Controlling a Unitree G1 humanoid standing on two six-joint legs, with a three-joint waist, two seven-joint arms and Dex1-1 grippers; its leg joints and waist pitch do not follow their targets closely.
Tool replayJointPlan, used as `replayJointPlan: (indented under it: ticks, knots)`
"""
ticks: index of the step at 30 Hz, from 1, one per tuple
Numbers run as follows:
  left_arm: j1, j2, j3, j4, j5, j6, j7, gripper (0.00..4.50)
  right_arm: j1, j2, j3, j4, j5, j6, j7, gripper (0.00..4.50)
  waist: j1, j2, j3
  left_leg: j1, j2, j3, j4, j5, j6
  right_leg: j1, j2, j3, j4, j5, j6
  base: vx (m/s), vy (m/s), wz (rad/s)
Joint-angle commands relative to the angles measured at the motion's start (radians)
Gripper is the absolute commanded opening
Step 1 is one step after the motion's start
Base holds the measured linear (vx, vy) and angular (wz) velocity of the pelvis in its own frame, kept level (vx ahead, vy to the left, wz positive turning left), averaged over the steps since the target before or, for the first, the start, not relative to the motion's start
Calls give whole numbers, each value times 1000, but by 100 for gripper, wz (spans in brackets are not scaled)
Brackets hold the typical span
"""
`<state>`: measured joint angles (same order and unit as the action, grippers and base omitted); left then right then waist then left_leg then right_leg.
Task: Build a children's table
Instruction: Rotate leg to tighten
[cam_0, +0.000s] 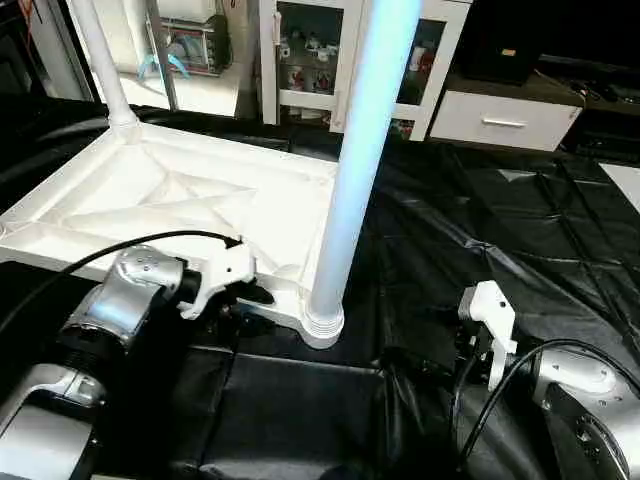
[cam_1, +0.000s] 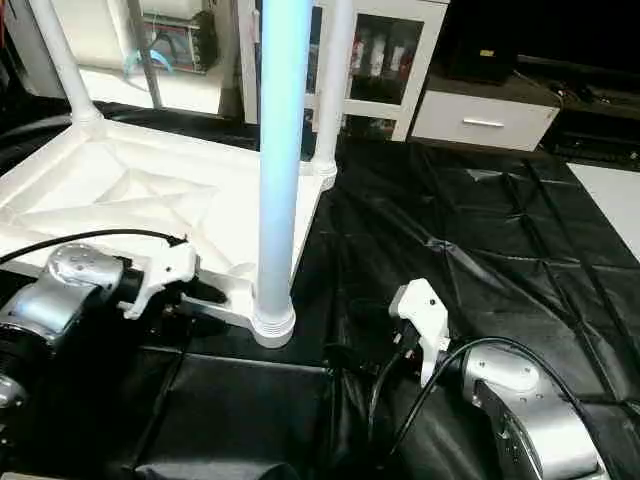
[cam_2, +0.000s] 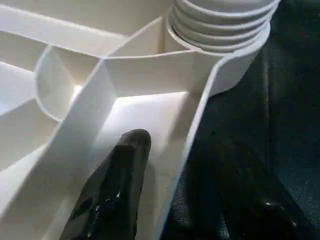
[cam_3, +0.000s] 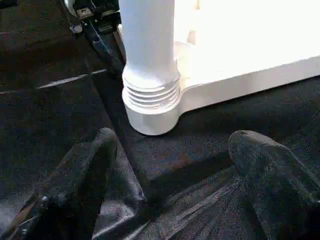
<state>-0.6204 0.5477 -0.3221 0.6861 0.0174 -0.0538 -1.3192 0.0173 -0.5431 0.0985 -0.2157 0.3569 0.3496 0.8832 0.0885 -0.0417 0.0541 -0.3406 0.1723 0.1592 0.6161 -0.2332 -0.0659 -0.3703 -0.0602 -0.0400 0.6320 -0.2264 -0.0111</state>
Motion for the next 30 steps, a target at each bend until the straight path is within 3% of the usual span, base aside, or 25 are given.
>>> replayJointPlan:
  ticks: [1, 11, 17, 24, 28, 30]
  knots:
    - [-3, -1, -11, -9, 15, 4, -2, 186, -5, -13, 3, -12, -4, 0, 6, 391, 0, 5, -51, 4, 68, -18, -94, -116, 22, 34, -100, 52, -69, -45, -241, 0, 0, 0]
    - [59, 0, -15, -100, 23, 59, 27, 102, -11, -3, 12, -5, -12, -10, 2, 391, 1, 4, -49, 4, 69, -17, -95, -112, 26, 33, -100, 53, -70, -49, -240, 0, 0, 0]
    - [94, 3, 0, -165, 26, 151, 73, 86, -11, -1, 13, -1, -13, -15, 0, 391, 0, 5, -50, 3, 67, -14, -93, -91, 34, 33, -98, 52, -67, -28, -242, 0, 0, 0]
    - [178, -48, 29, -364, 33, 505, 232, 81, -11, 7, 18, 10, -25, -22, -15, 391, -9, 2, -48, -1, 67, -10, -92, -89, 38, 35, -96, 54, -69, -46, -255, 0, 0, 0]
    - [195, -77, 38, -416, 35, 589, 284, 80, -12, 12, 22, 13, -31, -21, -27, 391, -12, 2, -46, -2, 66, -11, -93, -105, 39, 34, -95, 55, -78, -114, -240, 0, 0, 0]
    - [210, -101, 41, -468, 49, 660, 336, 80, -13, 17, 25, 17, -42, -18, -42, 391, -15, 2, -48, -4, 66, -12, -92, -90, 42, 34, -93, 55, -77, -100, -237, 0, 0, 0]
